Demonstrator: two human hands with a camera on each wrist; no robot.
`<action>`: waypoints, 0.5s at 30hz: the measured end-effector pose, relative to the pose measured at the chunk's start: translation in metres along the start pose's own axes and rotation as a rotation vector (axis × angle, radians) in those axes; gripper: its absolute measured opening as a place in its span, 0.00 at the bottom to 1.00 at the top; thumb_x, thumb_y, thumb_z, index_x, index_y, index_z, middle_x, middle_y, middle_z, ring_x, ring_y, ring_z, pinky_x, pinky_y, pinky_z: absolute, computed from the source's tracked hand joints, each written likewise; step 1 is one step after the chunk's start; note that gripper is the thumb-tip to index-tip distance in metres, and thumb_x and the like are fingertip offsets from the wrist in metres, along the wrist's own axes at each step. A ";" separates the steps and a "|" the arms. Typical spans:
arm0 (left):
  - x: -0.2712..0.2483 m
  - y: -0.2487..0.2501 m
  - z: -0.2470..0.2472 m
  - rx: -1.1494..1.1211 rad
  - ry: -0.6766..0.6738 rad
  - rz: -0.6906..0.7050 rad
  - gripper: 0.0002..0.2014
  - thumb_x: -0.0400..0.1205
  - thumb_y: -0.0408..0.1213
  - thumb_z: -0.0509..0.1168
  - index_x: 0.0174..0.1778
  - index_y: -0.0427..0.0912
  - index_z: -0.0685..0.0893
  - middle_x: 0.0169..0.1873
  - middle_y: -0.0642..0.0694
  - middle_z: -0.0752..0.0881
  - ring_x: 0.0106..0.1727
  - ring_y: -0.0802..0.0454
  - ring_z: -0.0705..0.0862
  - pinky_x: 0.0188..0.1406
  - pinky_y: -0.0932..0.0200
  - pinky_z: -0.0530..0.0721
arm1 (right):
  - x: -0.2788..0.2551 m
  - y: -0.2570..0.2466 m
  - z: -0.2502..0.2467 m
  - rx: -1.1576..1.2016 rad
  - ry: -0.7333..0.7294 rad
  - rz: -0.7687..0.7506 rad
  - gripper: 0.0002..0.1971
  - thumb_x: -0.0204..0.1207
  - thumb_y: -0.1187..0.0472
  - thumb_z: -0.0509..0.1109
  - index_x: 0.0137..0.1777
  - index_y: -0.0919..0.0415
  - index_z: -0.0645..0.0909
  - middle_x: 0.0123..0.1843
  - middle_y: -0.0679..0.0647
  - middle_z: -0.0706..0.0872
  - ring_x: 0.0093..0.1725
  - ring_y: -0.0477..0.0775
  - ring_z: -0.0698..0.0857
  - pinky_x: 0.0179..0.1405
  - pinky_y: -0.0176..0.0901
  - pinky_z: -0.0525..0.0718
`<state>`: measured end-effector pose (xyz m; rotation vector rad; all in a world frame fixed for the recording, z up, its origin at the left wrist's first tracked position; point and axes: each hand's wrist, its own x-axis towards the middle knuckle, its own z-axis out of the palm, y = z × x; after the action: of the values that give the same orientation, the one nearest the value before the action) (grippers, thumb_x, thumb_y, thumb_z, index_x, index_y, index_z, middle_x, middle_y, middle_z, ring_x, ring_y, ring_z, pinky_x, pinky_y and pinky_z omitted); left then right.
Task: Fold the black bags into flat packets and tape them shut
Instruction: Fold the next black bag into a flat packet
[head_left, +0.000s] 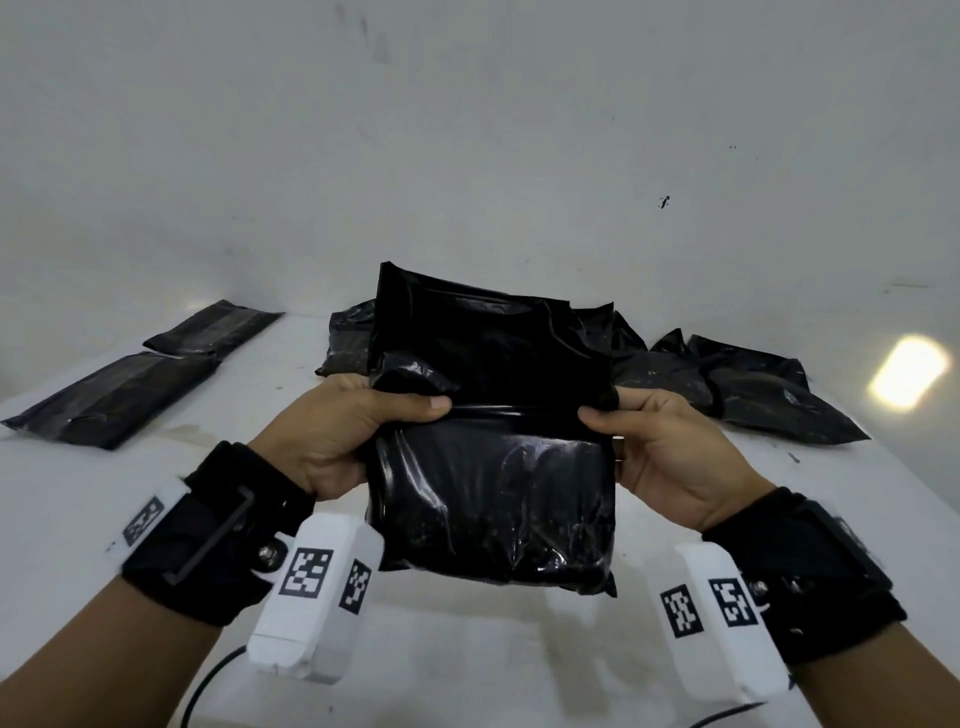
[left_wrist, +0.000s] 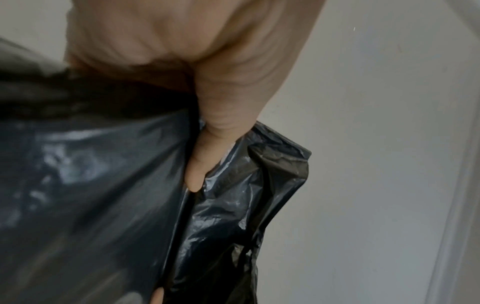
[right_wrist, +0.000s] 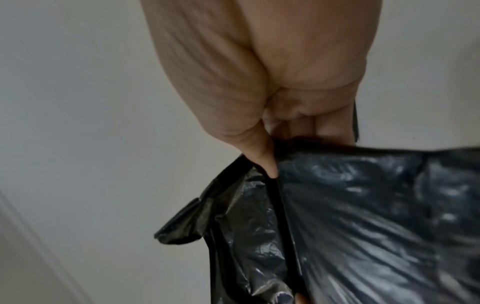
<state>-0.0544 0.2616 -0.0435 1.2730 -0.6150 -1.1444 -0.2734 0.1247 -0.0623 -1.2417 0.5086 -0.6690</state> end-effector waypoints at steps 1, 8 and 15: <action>-0.001 0.000 -0.004 0.013 -0.023 -0.010 0.18 0.67 0.27 0.74 0.54 0.28 0.88 0.53 0.30 0.90 0.47 0.40 0.91 0.50 0.47 0.90 | 0.001 0.001 -0.001 0.002 -0.007 0.003 0.09 0.69 0.69 0.70 0.44 0.63 0.92 0.42 0.57 0.91 0.34 0.49 0.88 0.30 0.37 0.86; -0.010 -0.004 -0.035 -0.009 -0.141 0.048 0.15 0.70 0.30 0.74 0.50 0.25 0.88 0.50 0.29 0.90 0.45 0.43 0.92 0.46 0.54 0.91 | 0.009 0.010 0.003 0.070 -0.075 0.054 0.11 0.70 0.70 0.70 0.47 0.64 0.92 0.50 0.60 0.92 0.43 0.53 0.91 0.41 0.40 0.89; -0.023 -0.005 -0.069 -0.029 -0.195 0.159 0.34 0.56 0.41 0.88 0.55 0.28 0.89 0.57 0.30 0.88 0.53 0.41 0.91 0.49 0.53 0.90 | 0.024 0.012 0.027 0.092 -0.136 0.074 0.11 0.70 0.70 0.69 0.44 0.62 0.93 0.46 0.58 0.92 0.40 0.51 0.91 0.40 0.40 0.89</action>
<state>-0.0035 0.3114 -0.0604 1.0749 -0.8268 -1.1484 -0.2355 0.1286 -0.0668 -1.1668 0.4043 -0.5353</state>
